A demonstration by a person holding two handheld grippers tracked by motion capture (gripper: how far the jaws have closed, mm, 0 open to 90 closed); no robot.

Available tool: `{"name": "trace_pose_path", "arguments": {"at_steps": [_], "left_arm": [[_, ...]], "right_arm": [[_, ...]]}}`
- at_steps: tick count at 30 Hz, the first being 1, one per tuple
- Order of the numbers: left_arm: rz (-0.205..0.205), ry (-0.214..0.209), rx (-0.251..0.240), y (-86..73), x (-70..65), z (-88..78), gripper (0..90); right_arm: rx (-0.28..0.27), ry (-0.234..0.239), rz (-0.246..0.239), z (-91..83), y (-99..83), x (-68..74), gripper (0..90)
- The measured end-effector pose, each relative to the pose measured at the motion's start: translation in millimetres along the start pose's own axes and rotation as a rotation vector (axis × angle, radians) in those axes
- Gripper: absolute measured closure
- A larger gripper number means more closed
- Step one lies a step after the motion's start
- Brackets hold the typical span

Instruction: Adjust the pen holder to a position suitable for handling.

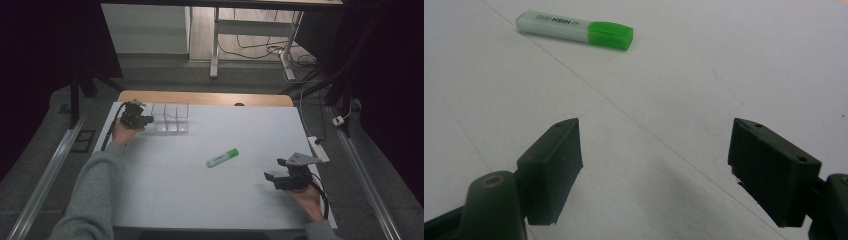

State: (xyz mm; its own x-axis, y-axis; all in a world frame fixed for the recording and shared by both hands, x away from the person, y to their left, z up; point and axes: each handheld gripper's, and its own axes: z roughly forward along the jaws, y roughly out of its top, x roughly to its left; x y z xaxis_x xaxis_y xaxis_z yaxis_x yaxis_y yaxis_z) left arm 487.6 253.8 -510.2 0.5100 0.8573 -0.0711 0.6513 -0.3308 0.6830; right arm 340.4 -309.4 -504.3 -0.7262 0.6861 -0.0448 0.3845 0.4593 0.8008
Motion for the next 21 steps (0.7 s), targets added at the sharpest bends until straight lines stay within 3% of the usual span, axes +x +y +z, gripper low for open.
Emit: {"name": "trace_pose_path", "arguments": {"at_steps": [21], "left_arm": [[0.041,-0.030,-0.004,15.8,-23.1,10.4,89.0]], "right_arm": [[0.002,0.005,-0.003,0.6,0.0,0.2,20.7]]}}
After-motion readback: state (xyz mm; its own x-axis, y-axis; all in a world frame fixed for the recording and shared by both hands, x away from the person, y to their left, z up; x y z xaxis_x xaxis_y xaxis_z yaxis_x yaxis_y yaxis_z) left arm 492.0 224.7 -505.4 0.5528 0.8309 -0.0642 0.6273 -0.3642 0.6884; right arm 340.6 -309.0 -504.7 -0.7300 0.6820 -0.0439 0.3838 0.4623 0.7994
